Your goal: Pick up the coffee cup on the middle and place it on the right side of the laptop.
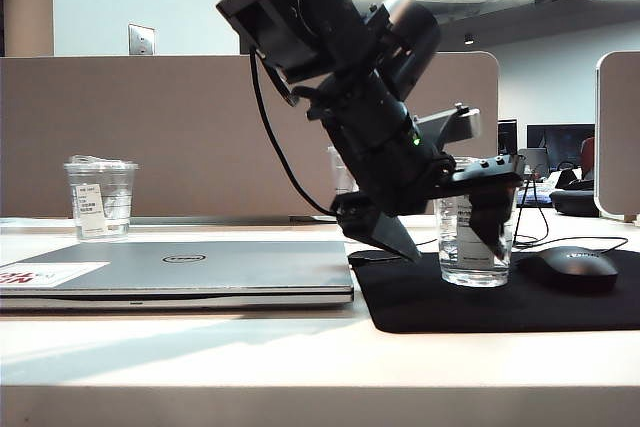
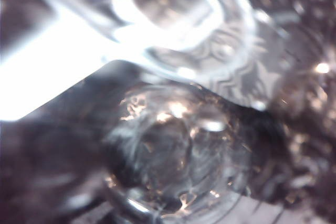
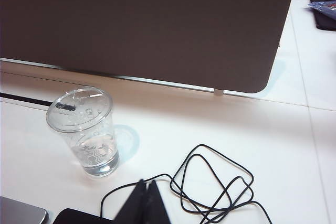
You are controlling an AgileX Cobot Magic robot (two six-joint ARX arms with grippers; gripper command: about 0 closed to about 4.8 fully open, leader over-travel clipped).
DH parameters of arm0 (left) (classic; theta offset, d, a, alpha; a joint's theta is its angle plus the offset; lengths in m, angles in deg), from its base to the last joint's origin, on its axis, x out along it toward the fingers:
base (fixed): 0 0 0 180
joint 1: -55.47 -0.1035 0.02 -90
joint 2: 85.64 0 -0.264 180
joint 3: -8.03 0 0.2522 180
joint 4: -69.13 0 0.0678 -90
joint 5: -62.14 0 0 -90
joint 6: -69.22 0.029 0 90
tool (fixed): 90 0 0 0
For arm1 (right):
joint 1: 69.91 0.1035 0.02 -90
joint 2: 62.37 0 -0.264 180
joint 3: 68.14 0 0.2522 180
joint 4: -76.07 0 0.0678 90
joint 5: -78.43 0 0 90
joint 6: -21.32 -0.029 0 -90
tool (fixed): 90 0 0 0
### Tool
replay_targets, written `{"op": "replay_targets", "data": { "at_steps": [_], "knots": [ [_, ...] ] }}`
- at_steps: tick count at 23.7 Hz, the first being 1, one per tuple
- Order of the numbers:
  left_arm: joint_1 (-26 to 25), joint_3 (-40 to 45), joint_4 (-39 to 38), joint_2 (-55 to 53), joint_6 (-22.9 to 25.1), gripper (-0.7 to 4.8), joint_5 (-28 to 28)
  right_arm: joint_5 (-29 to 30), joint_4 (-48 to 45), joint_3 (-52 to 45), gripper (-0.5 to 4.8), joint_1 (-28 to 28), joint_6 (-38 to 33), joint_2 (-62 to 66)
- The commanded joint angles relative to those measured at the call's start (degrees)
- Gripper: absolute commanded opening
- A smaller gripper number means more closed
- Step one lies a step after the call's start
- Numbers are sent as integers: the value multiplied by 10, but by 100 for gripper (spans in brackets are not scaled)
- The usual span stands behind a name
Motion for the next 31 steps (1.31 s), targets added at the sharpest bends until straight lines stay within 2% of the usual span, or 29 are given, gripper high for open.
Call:
{"op": "replay_targets", "data": {
  "at_steps": [1,7,13,14,15,16,18,22,27,31],
  "knots": [
    [2,-2,-30,17,5,479,12,-1,2,3,-5,0,2,-4],
    [2,-2,-111,78,5,479,10,-1,7,3,-5,0,2,-7],
    [1,-2,-216,193,57,479,12,-1,72,3,-5,0,2,-41],
    [1,-2,-236,236,72,387,12,0,102,3,-5,1,2,-55],
    [1,-2,-249,280,86,258,12,2,129,3,-5,3,2,-72],
    [1,-2,-255,299,91,202,13,7,141,3,-5,3,2,-80],
    [1,-2,-273,338,103,108,21,25,169,3,-5,3,2,-100],
    [-1,-2,-330,402,118,-3,40,36,243,3,-5,3,2,-151],
    [-15,19,-384,478,118,-6,38,36,326,3,-5,3,5,-219],
    [-38,132,-377,614,100,-6,35,34,369,2,-5,3,19,-302]
  ]
}}
